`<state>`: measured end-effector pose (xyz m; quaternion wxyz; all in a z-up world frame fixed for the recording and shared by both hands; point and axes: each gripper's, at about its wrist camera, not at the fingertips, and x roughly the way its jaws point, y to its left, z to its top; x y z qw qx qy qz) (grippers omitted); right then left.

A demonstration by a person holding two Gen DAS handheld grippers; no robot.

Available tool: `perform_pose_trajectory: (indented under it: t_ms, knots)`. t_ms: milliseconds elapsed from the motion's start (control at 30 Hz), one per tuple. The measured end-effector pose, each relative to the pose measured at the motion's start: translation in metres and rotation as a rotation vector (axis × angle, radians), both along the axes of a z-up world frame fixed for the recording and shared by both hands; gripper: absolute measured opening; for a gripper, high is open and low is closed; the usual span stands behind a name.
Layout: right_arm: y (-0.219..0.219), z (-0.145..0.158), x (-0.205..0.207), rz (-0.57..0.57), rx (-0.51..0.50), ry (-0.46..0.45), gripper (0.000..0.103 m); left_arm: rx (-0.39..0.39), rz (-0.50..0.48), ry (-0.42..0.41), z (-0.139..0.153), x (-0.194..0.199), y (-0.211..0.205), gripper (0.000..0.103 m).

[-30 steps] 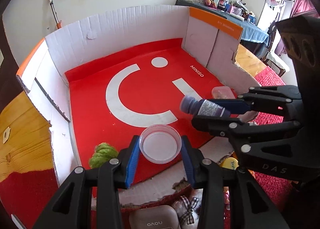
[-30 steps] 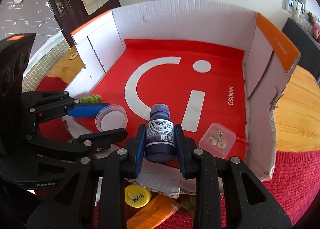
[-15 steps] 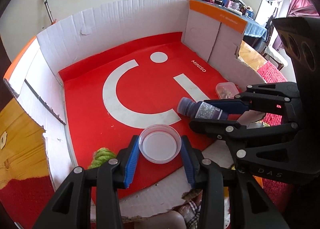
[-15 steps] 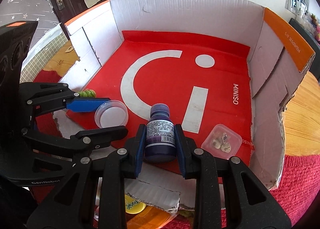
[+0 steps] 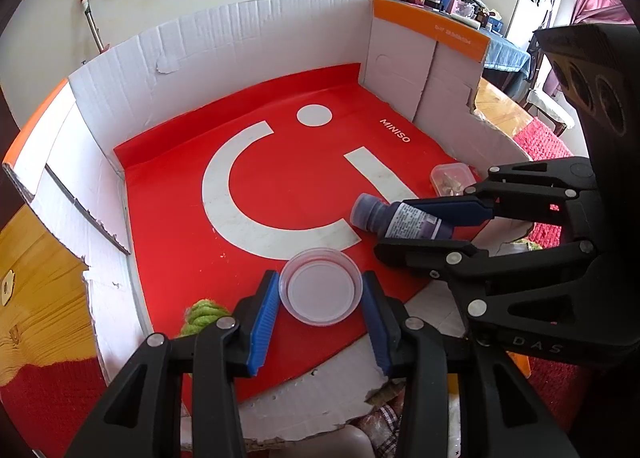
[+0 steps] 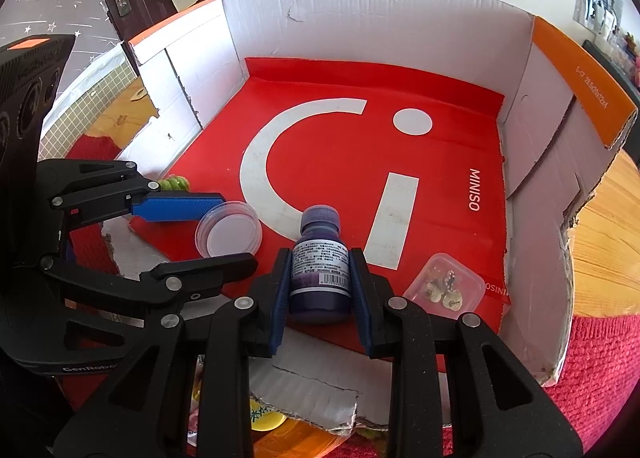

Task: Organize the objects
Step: 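Lower the purple bottle with the right tool while the left tool lowers the white lid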

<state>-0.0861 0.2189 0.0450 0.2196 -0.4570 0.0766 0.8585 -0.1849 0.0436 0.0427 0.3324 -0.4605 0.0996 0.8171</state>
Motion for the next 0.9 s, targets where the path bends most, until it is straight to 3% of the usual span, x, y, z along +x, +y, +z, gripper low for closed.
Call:
perform_pose_trajectory:
  t_ms: [900]
  knots:
    - [-0.0004, 0.0014, 0.0016, 0.03, 0.004, 0.0, 0.027, -0.001, -0.001, 0.0, 0.0007, -0.0008, -0.0005, 0.045]
